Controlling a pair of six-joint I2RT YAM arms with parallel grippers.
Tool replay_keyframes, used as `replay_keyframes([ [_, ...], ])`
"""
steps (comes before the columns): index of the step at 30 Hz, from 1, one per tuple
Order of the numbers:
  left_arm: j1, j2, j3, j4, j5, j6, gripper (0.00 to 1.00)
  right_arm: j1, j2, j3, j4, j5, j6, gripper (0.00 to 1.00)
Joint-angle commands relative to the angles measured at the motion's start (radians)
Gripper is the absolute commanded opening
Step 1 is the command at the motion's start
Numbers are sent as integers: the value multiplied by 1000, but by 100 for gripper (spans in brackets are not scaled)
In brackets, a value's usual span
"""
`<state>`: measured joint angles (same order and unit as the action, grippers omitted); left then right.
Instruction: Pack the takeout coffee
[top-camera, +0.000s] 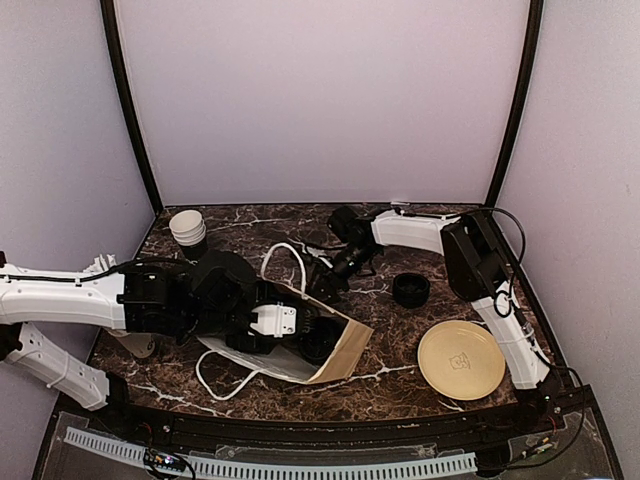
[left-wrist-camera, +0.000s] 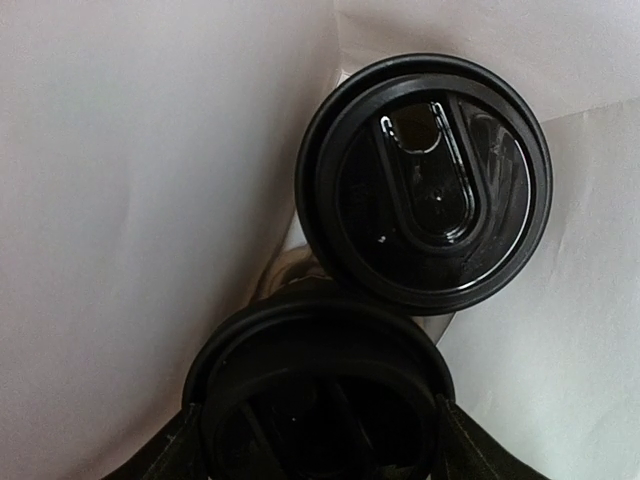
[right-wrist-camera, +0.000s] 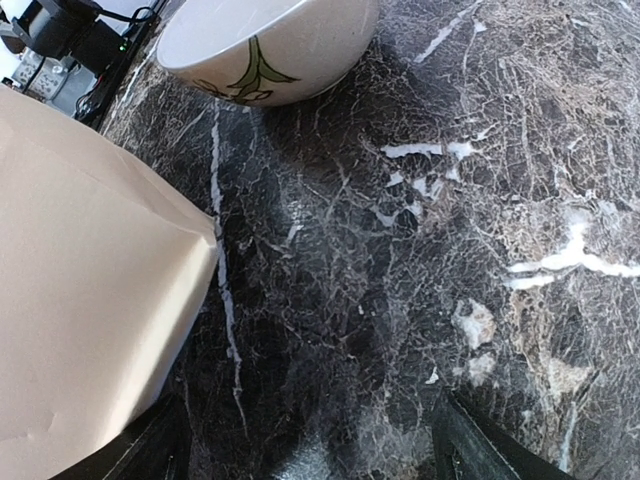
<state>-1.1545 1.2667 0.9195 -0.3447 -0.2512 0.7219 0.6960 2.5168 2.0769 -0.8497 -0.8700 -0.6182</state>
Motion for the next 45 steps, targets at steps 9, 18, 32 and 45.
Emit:
replay_keyframes([
  [9,42,81,53,-123,94,-88,44,42,28,-40,-175,-48,-74,84],
  [18,49,138,131,-244,152,-139,42,-9,4,-5,-197,-11,-54,97],
  [32,92,340,331,-458,323,-260,41,-241,-331,-76,-262,110,-84,99],
  [45,172,625,686,-667,521,-371,40,-329,-592,-291,-260,76,-168,99],
])
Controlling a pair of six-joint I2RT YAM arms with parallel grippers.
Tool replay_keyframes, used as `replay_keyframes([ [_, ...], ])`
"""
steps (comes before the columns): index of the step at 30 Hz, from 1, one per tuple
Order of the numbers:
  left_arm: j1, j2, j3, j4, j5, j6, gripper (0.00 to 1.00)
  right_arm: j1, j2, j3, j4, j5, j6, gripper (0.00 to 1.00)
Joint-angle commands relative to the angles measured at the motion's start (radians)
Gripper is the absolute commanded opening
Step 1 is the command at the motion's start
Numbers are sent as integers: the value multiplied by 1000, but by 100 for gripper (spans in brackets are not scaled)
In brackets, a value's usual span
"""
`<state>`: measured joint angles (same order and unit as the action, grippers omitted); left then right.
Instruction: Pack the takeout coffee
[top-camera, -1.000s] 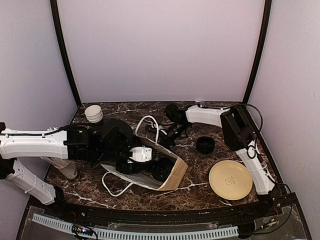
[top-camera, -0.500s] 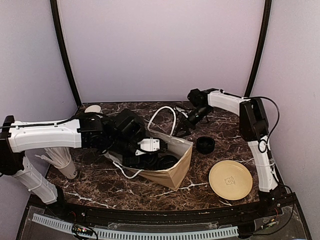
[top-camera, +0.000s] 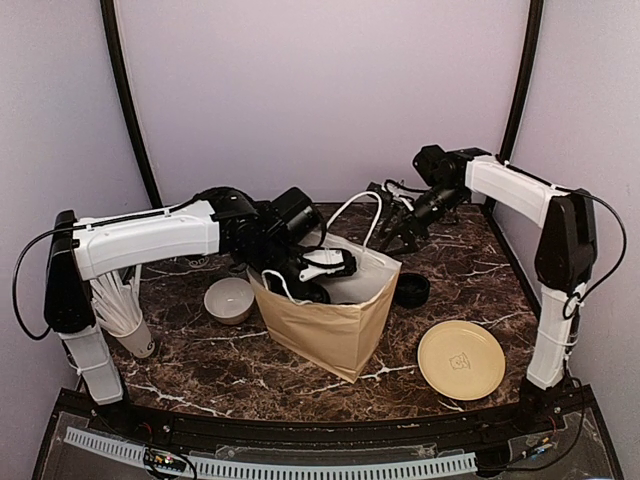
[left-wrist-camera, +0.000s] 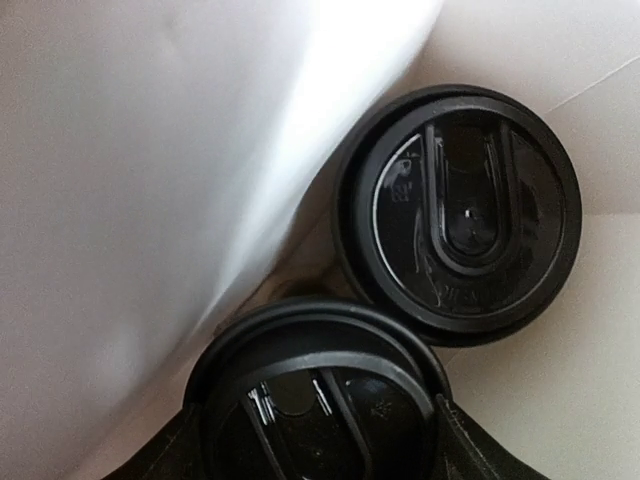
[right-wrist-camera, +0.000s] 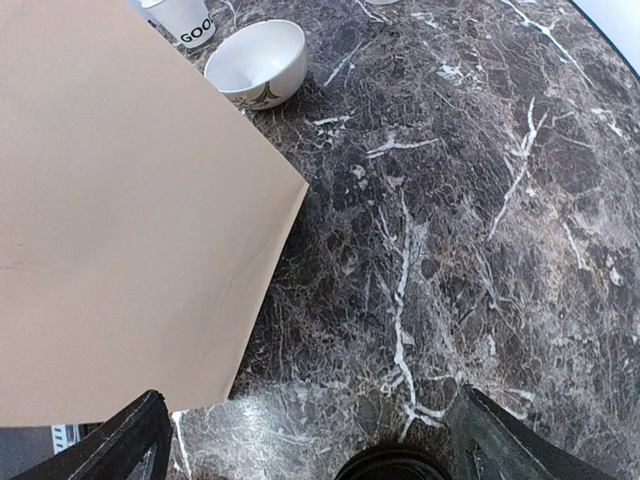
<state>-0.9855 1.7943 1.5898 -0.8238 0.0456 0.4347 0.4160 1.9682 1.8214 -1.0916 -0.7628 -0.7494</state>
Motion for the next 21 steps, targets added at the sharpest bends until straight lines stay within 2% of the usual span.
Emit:
replay_keyframes([
  [1,13,116,37,-193,234,-86,40,-58,-50,-41,-20,-41,-40,99],
  [6,47,176,73,-194,214,-70,40,-84,-82,-93,-5,-65,-40,99],
  [11,55,138,25,-203,209,-89,41,-85,-111,-142,31,-63,-18,99],
  [16,49,109,-65,-135,63,-147,41,-84,-148,-189,110,-34,55,99],
  [21,38,139,-44,-154,-63,-161,40,-85,-164,-208,120,-18,74,98],
])
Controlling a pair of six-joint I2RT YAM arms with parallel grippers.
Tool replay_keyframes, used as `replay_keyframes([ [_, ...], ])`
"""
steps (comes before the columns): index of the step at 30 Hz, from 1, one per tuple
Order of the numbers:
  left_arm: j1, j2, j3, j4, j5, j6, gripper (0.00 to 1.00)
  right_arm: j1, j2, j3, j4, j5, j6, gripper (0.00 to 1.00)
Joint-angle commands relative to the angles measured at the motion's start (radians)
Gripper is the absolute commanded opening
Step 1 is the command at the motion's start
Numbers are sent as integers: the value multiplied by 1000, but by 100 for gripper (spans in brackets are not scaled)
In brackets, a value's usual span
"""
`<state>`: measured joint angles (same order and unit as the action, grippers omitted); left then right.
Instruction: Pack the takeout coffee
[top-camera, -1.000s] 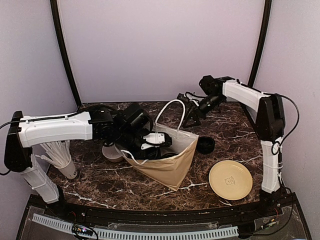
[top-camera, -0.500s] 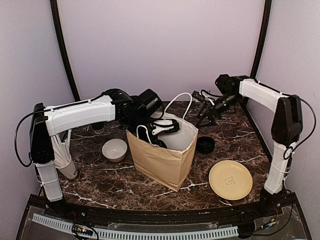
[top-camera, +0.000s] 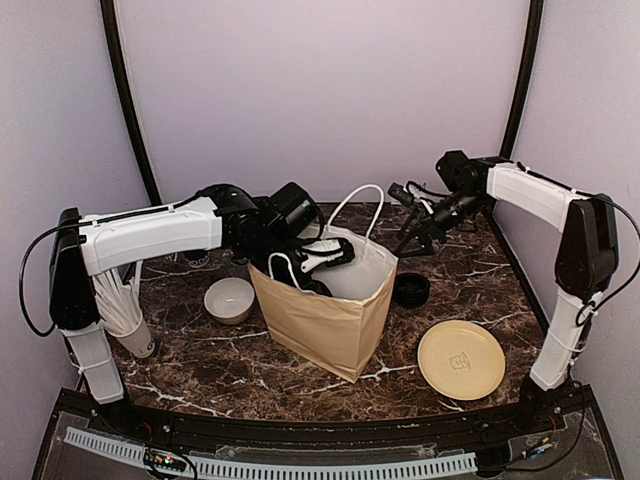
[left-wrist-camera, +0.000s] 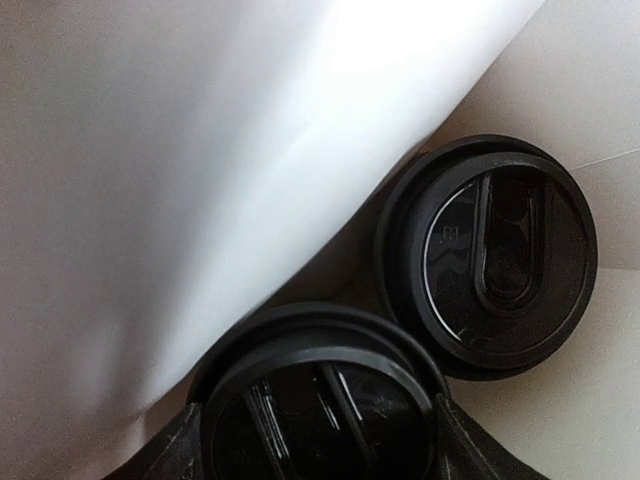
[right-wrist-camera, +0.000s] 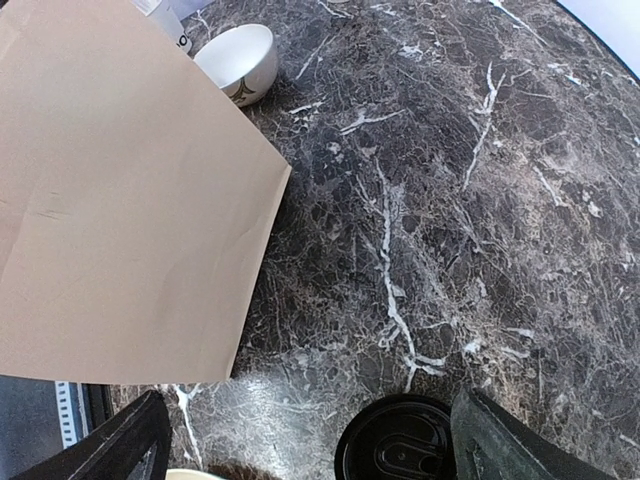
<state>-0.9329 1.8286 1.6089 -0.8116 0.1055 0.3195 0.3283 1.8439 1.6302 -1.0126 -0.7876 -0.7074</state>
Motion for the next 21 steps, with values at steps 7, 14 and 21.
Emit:
replay_keyframes([
  [7,-27,102,-11,-234,-152,-79,39,3,-48,-14,36,21,33,99],
  [14,-27,18,8,-220,-43,-123,67,3,-14,42,-20,-12,9,99],
  [21,-27,-56,34,-192,-7,-145,86,3,4,77,-41,-11,6,99],
])
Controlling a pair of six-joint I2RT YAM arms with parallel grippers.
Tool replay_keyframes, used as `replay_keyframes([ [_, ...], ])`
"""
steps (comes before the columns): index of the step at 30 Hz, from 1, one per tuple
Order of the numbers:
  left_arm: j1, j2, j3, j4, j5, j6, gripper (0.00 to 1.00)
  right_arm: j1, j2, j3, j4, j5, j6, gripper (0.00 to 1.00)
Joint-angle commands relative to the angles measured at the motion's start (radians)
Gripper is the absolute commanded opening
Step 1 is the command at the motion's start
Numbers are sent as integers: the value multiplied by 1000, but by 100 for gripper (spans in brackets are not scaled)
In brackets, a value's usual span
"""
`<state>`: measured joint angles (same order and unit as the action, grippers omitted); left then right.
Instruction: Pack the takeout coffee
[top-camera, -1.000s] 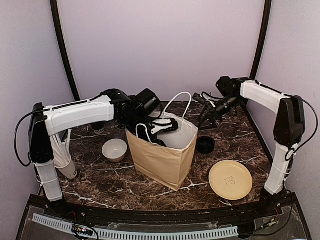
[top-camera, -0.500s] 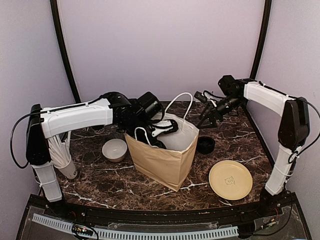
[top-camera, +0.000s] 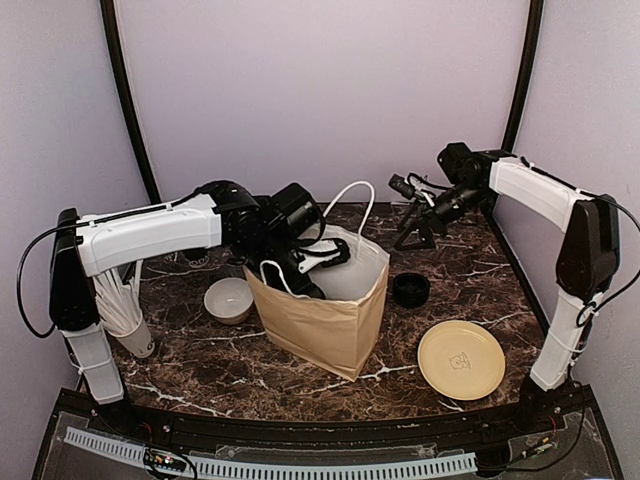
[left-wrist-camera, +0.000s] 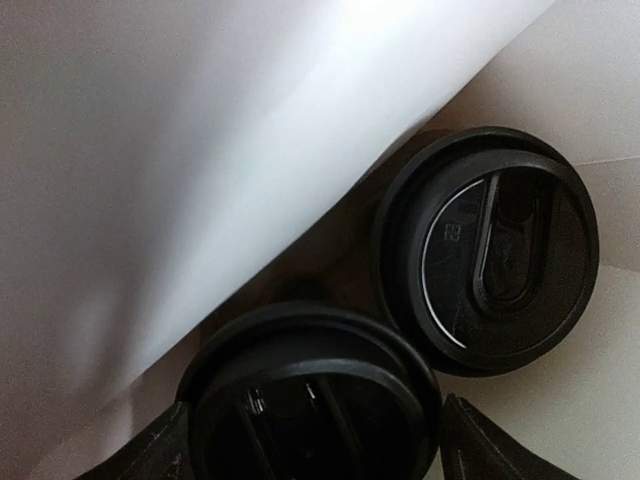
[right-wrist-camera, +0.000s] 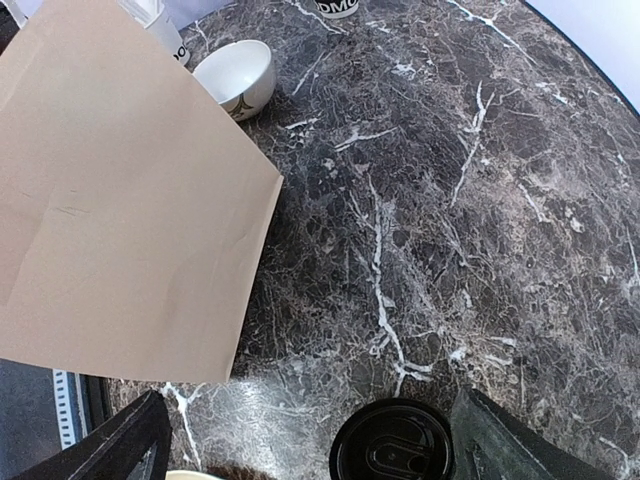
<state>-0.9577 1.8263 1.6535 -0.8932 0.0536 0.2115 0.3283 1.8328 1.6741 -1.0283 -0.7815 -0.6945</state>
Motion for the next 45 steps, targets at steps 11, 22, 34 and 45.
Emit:
replay_keyframes([
  [11,22,-98,74,-129,55,-27,97,3,52,58,-53,-25,-6,99],
  [22,28,-130,147,-64,32,-5,99,4,63,76,-74,-29,-11,99],
  [34,39,-197,228,13,47,14,99,3,28,96,-103,-9,-15,99],
  [45,40,-276,206,31,14,20,98,3,-43,75,-70,55,35,98],
])
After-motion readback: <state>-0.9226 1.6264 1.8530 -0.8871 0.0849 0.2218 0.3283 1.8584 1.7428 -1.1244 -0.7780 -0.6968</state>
